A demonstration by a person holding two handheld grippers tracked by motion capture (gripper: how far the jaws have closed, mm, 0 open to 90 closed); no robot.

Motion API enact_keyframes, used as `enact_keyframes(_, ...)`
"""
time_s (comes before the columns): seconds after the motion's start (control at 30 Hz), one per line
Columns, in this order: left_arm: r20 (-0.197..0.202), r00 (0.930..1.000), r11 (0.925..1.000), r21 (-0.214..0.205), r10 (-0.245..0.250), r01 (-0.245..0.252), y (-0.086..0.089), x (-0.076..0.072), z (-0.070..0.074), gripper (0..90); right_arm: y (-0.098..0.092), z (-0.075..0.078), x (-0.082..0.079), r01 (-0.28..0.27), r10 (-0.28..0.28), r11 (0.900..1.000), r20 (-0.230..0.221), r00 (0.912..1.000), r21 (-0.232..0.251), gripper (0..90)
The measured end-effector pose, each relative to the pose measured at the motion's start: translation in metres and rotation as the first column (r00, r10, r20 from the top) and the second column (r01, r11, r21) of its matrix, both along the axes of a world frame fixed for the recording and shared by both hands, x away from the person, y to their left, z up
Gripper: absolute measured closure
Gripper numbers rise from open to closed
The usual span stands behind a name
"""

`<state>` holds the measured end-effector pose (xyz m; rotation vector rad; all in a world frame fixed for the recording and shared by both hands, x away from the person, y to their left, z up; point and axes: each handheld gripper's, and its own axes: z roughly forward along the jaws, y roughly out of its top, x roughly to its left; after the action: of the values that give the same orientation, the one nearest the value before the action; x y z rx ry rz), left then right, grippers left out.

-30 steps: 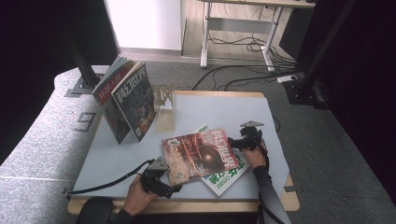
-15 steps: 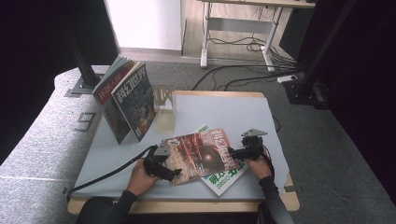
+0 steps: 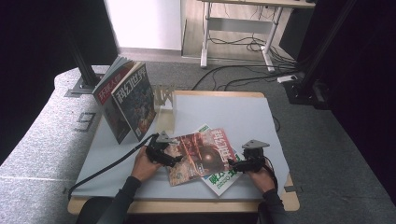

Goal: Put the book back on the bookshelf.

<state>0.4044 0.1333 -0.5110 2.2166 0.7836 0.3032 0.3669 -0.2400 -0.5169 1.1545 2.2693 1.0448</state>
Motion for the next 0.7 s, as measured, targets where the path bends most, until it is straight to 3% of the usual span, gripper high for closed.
enact_keyframes(0.23, -0.001, 0.9998, 0.9998, 0.013, 0.018, -0.018, 0.003, 0.016, 0.0, 3.7, 0.001, -0.001, -0.019, -0.02, 0.02, 0.9997, -0.001, 0.9998, 0.012, 2.1)
enact_keyframes(0.37, -0.038, 0.9991, 0.9999, -0.005, 0.016, -0.016, 0.005, 0.024, -0.002, 1.7, 0.004, -0.002, -0.027, -0.032, 0.032, 0.9995, -0.004, 0.9995, -0.005, 2.1)
enact_keyframes(0.7, -0.072, 0.9973, 0.9999, -0.005, 0.011, -0.011, 0.005, 0.024, 0.0, 6.4, 0.007, -0.005, -0.031, -0.028, 0.028, 0.9995, -0.006, 0.9996, -0.016, 1.1)
